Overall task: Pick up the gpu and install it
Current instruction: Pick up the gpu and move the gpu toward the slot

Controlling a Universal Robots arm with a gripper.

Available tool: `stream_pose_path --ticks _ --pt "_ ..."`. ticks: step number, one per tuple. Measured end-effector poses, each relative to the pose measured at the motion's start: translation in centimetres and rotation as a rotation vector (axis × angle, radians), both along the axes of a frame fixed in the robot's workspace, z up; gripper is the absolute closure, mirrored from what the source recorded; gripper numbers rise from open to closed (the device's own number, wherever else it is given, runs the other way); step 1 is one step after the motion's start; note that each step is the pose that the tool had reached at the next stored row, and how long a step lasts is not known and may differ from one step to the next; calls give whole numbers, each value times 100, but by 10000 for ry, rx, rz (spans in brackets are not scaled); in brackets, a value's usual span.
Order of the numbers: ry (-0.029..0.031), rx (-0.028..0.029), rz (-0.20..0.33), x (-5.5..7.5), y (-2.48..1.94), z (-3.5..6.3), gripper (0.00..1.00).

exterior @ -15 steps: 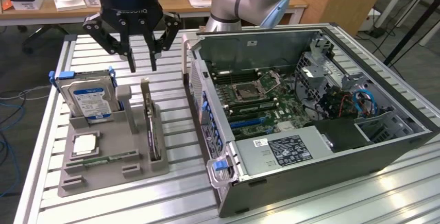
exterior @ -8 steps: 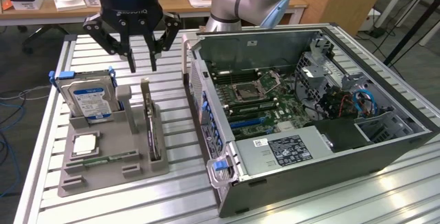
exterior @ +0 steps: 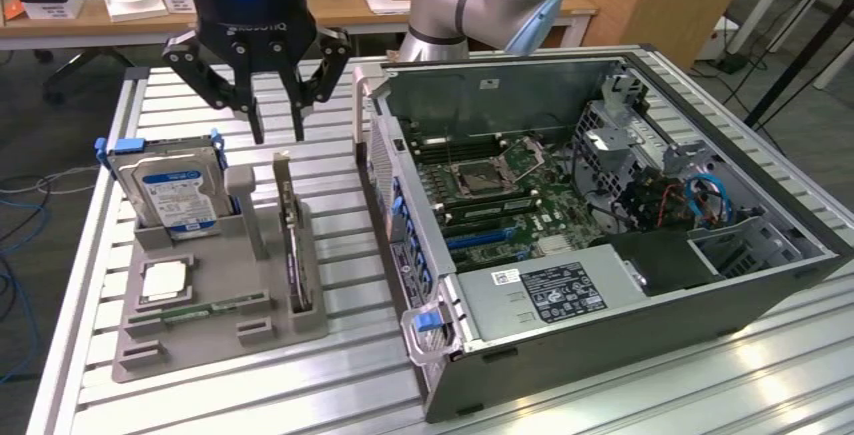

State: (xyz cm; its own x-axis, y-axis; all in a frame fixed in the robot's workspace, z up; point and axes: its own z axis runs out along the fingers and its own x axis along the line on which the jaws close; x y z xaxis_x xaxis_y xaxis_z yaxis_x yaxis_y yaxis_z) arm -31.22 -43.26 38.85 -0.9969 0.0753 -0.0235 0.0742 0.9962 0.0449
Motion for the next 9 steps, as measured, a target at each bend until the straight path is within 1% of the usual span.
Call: stream_pose_path --ticks 9 --pt "1 0 1 0 0 -12 58"
